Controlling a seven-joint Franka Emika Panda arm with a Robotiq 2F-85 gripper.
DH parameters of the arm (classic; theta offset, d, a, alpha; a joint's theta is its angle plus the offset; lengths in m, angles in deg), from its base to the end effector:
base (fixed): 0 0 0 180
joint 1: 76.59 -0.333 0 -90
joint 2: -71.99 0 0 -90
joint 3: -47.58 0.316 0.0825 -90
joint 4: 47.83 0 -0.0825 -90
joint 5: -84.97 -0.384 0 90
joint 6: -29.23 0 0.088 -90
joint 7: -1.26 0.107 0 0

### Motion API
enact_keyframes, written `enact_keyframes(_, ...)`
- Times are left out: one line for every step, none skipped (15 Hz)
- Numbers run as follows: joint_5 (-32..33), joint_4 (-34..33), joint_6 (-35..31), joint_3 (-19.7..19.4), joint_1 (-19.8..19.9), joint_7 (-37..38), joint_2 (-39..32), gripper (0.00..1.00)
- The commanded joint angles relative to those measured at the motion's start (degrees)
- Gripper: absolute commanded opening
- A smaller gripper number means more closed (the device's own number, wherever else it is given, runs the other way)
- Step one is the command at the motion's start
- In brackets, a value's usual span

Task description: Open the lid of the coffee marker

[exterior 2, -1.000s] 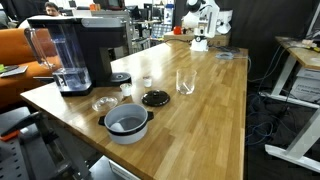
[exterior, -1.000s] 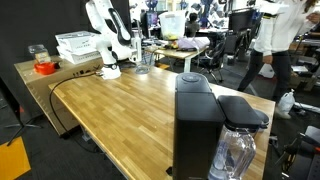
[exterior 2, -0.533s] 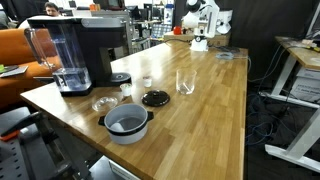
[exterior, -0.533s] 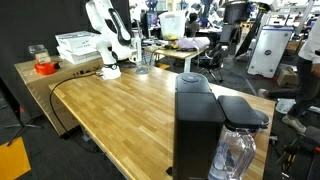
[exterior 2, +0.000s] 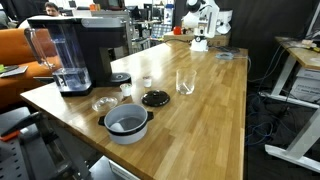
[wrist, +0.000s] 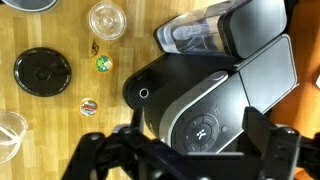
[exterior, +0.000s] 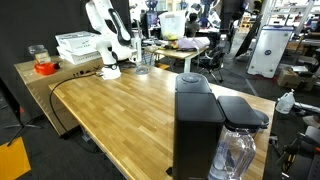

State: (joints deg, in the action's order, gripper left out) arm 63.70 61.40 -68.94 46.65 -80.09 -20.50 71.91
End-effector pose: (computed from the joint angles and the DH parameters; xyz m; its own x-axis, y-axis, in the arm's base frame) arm 0.5383 0.0581 0.4838 0.9384 0.3400 -0.0610 0.2906 -0.8724 -0.3930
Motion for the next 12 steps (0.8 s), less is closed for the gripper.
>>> enact_keyframes(0.0, -0.39, 0.33, 0.86, 0.85, 0.03, -0.29, 1.0)
enact_keyframes(-0.01, -0.5, 0.42, 0.91, 0.83, 0.04, -0.41, 1.0)
enact_keyframes(-0.01, -0.55, 0.49, 0.93, 0.82, 0.04, -0.42, 1.0)
enact_keyframes(-0.01, -0.61, 0.57, 0.92, 0.82, 0.04, -0.41, 1.0)
enact_keyframes(-0.01, -0.64, 0.62, 0.92, 0.82, 0.04, -0.41, 1.0)
enact_keyframes(-1.49, -0.5, 1.22, 0.85, 0.91, -0.95, -0.38, 1.0)
enact_keyframes(-2.81, -0.69, 1.92, 0.85, 0.98, -2.34, -0.51, 1.0)
enact_keyframes(-5.17, -1.1, 2.71, 0.79, 1.13, -4.8, -0.84, 1.0)
enact_keyframes(-7.49, -1.77, 3.53, 0.63, 1.35, -7.64, -1.25, 1.0)
enact_keyframes(-9.47, -2.34, 4.5, 0.46, 1.55, -9.91, -1.62, 1.0)
enact_keyframes(-11.85, -3.14, 5.64, 0.14, 1.95, -12.56, -2.16, 1.0)
enact_keyframes(-13.99, -3.86, 6.74, -0.19, 2.41, -14.74, -2.7, 1.0)
